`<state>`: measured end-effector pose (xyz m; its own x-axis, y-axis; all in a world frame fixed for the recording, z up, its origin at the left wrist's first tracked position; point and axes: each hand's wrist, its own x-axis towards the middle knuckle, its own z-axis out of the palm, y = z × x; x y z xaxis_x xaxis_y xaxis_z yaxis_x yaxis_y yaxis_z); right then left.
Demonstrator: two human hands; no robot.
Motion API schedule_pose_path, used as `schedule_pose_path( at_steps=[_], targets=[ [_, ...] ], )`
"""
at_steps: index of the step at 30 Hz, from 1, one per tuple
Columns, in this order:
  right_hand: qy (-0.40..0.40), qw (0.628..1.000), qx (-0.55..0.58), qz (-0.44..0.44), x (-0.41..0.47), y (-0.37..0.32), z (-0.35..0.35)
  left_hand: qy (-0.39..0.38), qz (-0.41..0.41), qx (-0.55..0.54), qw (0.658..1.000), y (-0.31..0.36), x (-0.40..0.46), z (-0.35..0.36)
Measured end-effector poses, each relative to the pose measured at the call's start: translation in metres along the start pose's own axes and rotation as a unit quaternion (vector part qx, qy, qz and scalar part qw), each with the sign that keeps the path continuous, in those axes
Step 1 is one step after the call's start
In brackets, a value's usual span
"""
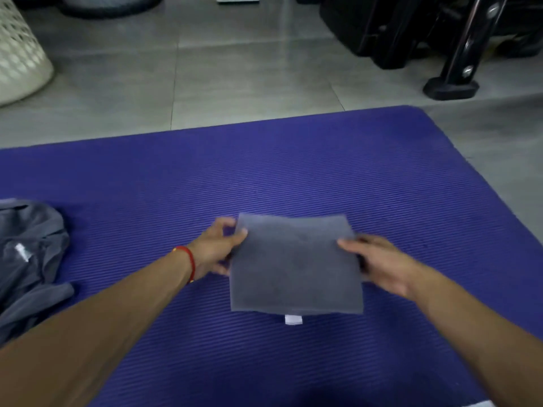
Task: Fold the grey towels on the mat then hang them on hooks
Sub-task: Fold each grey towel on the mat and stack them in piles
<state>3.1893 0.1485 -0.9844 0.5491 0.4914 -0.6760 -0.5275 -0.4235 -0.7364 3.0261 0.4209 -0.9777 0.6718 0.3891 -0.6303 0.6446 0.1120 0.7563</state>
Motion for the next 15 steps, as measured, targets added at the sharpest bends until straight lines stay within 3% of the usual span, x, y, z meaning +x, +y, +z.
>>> schedule_pose_path(
  at_steps=[2,7,10,15],
  targets=[
    [0.041,0.997,-0.059,0.016,0.008,0.021,0.012,-0.021,-0.054,0.047,0.997,-0.02,0.0,-0.001],
    [0.113,0.984,-0.133,-0.037,0.013,0.025,0.022,-0.038,-0.063,0.043,0.996,-0.028,-0.006,0.009],
    [0.148,0.964,-0.194,-0.105,0.018,0.013,0.013,-0.033,-0.004,-0.036,0.999,-0.009,-0.002,0.017],
    [0.186,0.951,-0.171,-0.179,0.051,-0.033,-0.019,-0.028,0.109,-0.072,0.991,0.047,0.037,0.028]
  ],
)
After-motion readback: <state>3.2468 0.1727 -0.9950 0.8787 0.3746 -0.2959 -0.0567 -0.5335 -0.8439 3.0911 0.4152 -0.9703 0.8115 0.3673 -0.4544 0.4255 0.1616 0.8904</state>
